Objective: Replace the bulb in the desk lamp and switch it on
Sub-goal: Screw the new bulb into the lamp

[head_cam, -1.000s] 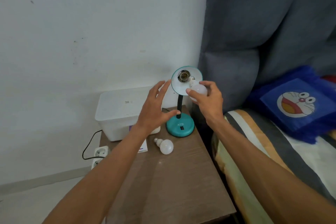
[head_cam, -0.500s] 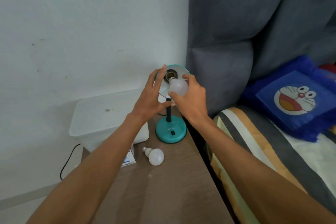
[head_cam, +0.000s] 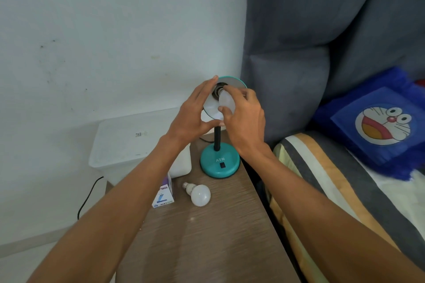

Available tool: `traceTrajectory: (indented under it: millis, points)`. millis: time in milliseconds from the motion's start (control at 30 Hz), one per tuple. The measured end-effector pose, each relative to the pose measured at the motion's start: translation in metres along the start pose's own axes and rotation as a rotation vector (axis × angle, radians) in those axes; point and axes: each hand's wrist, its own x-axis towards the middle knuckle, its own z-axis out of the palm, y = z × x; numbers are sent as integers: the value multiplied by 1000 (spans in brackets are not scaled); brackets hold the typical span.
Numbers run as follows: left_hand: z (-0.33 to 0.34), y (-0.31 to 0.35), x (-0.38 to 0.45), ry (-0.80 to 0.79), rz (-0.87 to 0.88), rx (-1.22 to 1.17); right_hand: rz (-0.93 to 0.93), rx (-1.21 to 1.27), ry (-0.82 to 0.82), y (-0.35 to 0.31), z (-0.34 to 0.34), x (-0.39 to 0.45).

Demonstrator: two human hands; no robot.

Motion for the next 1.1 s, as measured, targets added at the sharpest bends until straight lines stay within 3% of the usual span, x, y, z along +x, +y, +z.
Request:
traceTrajectory:
  millis: [200,567,767,1000,1100]
  points:
    - [-7,3,1,-38,-7,-30,-37,-74,-85,0,-5,-1]
    - [-20,-4,3,-102,-5,-3,201,-32,-36,-10,-11,3]
    - [-22,-4,3,-118,-32,-39,103,2,-27,-10,-4,1]
    - [-24,-3,5,-123,-42,-55,26,-60,-150,-3,-8,2]
    - [-21,-2,5,-119,-41,-65,69,-65,-99,-2,-8,3]
